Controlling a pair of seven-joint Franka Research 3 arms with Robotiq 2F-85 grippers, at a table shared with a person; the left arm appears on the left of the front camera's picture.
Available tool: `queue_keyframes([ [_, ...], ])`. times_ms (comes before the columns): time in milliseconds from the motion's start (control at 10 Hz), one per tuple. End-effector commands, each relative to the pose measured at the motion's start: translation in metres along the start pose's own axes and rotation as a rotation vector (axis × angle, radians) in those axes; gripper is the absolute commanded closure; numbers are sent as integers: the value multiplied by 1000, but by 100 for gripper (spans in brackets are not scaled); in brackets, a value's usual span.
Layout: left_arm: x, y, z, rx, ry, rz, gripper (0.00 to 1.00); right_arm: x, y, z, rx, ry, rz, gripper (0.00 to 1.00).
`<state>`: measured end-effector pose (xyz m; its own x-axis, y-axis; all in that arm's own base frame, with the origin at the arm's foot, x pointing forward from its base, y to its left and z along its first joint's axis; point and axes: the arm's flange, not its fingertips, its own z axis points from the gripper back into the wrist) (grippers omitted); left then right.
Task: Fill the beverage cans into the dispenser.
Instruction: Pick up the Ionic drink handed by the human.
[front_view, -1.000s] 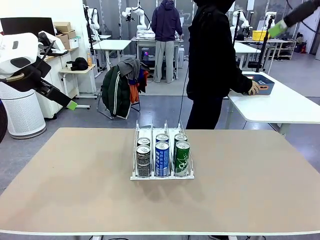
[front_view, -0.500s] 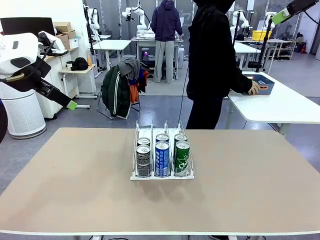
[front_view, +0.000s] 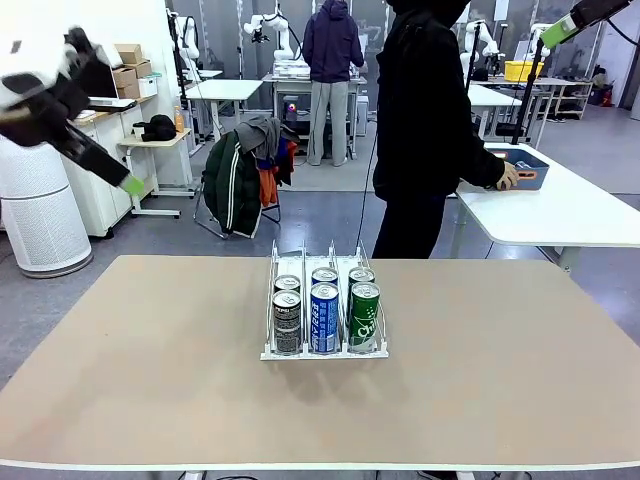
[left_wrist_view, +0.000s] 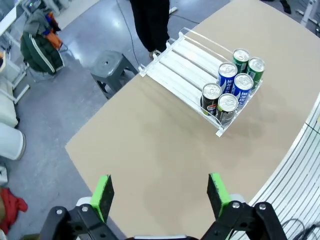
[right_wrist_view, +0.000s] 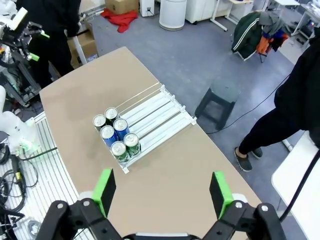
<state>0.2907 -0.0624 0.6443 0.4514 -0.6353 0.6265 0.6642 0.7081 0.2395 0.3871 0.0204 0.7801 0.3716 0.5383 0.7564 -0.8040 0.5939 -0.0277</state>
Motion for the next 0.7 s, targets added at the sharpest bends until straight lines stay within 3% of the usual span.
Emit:
queue_keyframes([
  [0, 15, 28, 22, -89, -5, -132, 0, -3, 2, 1, 23, -7, -5, 0],
  [100, 26, 45, 38, -177, -39, -156, 0, -3, 2, 1, 23, -7, -5, 0],
  [400, 61, 66, 73, -134, -86, -165, 0, -3, 2, 1, 23, -7, -5, 0],
  [600, 71, 62, 75, -71, -98, -129, 0, -3, 2, 1, 23, -7, -5, 0],
])
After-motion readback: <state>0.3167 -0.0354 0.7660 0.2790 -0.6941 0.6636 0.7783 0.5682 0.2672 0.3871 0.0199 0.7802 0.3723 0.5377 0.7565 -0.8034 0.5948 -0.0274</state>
